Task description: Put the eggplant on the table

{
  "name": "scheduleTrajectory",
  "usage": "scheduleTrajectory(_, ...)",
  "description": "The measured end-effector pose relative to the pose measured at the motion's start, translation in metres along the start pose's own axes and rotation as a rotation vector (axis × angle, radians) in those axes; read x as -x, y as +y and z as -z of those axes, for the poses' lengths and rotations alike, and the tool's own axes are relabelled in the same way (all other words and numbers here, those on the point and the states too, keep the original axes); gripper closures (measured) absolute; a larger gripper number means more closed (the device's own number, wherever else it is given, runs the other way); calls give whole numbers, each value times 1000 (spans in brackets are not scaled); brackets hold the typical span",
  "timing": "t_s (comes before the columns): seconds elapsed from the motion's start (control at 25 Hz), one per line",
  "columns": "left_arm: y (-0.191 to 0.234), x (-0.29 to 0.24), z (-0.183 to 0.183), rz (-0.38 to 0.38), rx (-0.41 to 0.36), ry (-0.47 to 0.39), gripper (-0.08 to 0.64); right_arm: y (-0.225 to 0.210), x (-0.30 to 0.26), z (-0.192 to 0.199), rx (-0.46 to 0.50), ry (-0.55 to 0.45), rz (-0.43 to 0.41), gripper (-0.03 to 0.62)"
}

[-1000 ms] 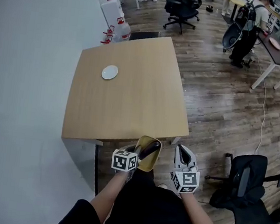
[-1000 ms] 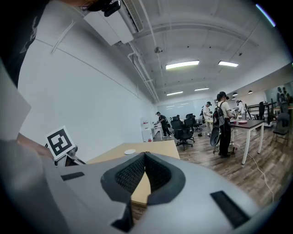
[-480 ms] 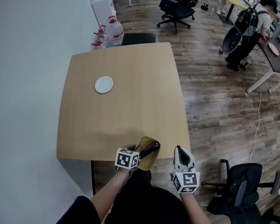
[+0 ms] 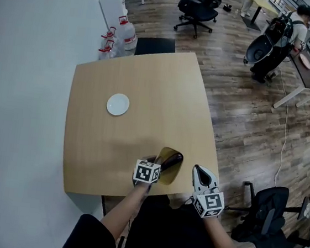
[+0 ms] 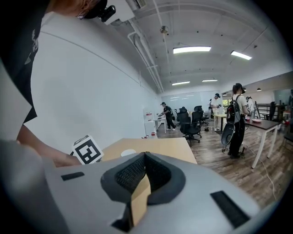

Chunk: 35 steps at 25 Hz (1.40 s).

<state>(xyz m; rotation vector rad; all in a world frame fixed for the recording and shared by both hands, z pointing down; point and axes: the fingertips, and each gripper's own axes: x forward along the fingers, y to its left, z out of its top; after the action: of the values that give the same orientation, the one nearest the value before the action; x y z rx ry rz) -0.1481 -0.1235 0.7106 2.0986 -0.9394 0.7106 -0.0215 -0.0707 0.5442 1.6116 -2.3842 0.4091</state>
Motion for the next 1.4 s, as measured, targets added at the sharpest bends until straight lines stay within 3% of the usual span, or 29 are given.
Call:
scheduleTrajectory(0.28, 23, -31, -41, -37, -15, -20, 543, -17, -7, 8, -13, 23, 44, 532)
scheduleTrajectory(0.6, 49, -74, -81, -102, 47, -4, 543, -64, -29, 7, -62, 1, 77, 532)
scheduleTrajectory(0.88, 65, -122, -110, -180, 111, 41, 543, -111, -66, -5, -96, -20, 21, 532)
scheduleTrajectory(1.2, 73, -188, -154, -259, 62, 88, 543, -165, -108, 9, -110, 32, -82, 532)
scheduleTrajectory(1.4, 87, -225, -163, -292, 124, 129, 543, -200, -137, 5, -73, 45, -130, 532)
